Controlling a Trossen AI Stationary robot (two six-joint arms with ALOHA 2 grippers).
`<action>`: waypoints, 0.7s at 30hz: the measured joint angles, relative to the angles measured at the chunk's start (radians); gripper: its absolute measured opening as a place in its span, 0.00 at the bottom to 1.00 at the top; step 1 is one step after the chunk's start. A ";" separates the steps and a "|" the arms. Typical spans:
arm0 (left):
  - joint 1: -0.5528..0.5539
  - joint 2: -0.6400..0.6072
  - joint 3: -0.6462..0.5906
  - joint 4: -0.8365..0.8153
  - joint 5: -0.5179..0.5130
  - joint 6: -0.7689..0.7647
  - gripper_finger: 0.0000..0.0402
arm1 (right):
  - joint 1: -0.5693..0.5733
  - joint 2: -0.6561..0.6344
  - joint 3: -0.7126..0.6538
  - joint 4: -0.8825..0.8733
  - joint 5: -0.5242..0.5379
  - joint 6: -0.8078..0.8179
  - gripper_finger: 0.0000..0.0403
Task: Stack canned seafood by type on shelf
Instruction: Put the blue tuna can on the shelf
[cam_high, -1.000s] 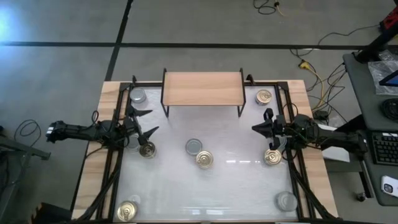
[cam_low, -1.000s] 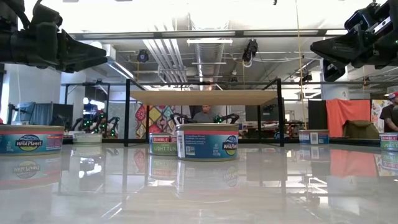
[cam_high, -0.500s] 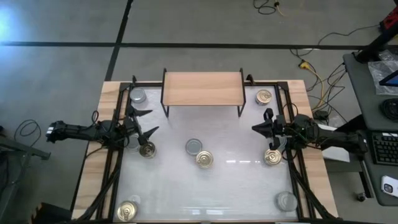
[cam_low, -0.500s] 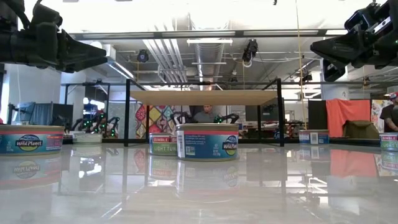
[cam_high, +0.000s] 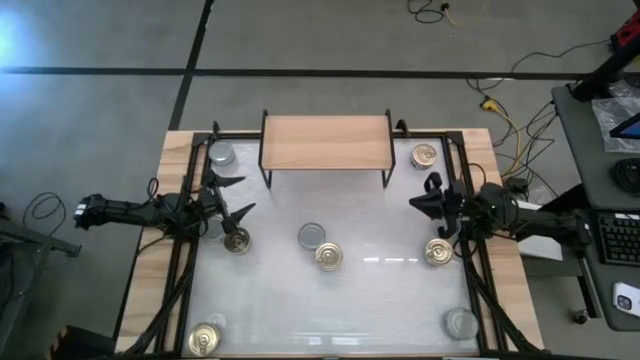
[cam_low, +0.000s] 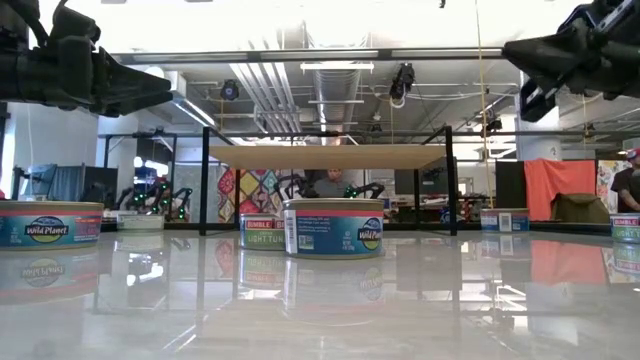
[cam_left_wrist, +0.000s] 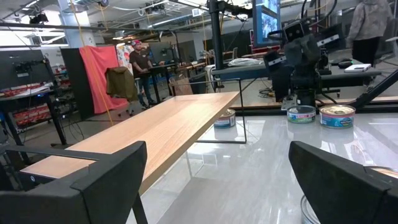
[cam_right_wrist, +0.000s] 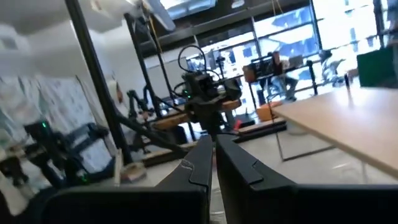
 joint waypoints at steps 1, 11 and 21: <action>0.000 0.000 0.000 0.000 0.000 0.000 0.94 | 0.001 0.001 0.000 0.009 0.000 0.033 0.03; 0.000 0.000 0.000 0.000 0.000 0.000 0.94 | 0.345 0.125 0.000 0.210 0.144 0.074 0.03; 0.000 0.000 0.000 0.000 0.000 0.000 0.94 | 0.745 0.579 0.003 0.551 0.649 -0.059 0.03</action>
